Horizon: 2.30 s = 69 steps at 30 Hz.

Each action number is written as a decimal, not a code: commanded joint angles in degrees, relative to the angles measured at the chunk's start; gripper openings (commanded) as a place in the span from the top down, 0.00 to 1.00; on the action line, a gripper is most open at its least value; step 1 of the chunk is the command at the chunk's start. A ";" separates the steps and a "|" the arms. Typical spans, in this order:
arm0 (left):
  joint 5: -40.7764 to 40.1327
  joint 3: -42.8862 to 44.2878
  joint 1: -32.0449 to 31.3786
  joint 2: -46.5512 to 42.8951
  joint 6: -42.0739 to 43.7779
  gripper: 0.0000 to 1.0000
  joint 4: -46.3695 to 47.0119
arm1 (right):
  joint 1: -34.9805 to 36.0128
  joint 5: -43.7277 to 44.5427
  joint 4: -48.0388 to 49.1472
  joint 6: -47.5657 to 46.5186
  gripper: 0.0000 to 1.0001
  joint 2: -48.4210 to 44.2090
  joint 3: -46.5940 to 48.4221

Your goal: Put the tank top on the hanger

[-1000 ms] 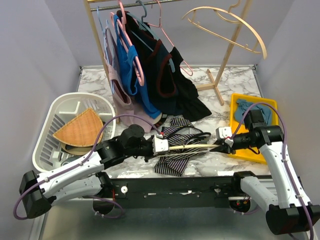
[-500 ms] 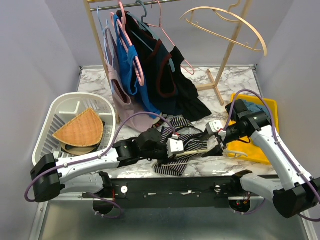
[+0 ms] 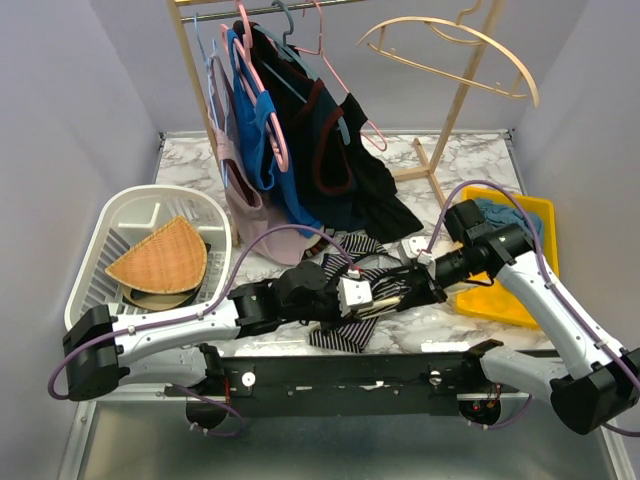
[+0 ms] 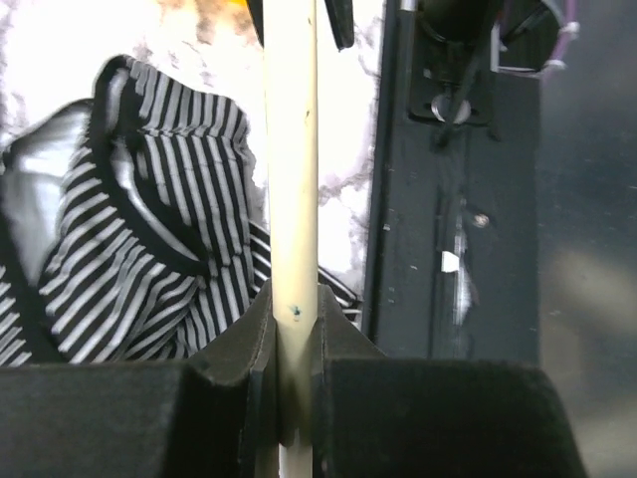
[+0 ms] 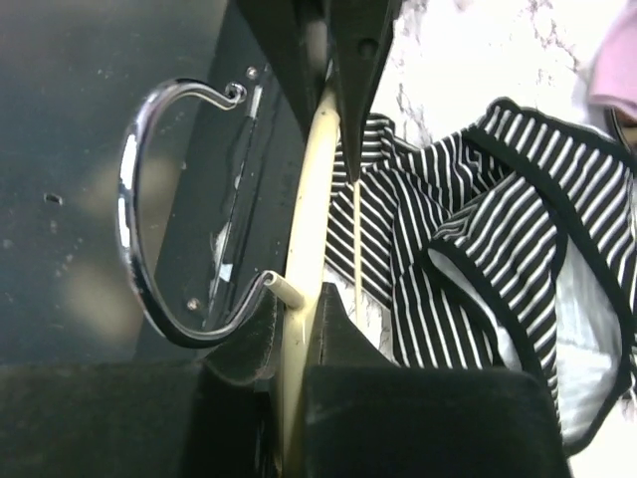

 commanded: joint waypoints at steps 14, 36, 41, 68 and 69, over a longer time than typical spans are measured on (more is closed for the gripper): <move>-36.81 -15.96 7.63 -26.59 -28.97 0.01 -2.75 | -13.60 9.60 1.89 16.11 1.00 -10.47 4.52; -29.00 -6.13 14.05 3.37 -30.56 0.39 -0.56 | -17.40 7.04 3.92 17.79 1.00 -10.47 2.06; -25.40 -6.21 16.50 5.48 -30.48 0.57 1.28 | -17.40 6.25 3.30 17.08 1.00 -10.03 2.24; -2.02 -1.91 24.51 -5.94 -38.82 1.00 2.87 | -17.48 5.72 7.78 12.15 1.00 -7.83 8.38; -1.84 -1.73 25.03 -6.02 -39.52 1.00 2.96 | -17.48 5.90 8.13 12.16 1.00 -7.66 9.17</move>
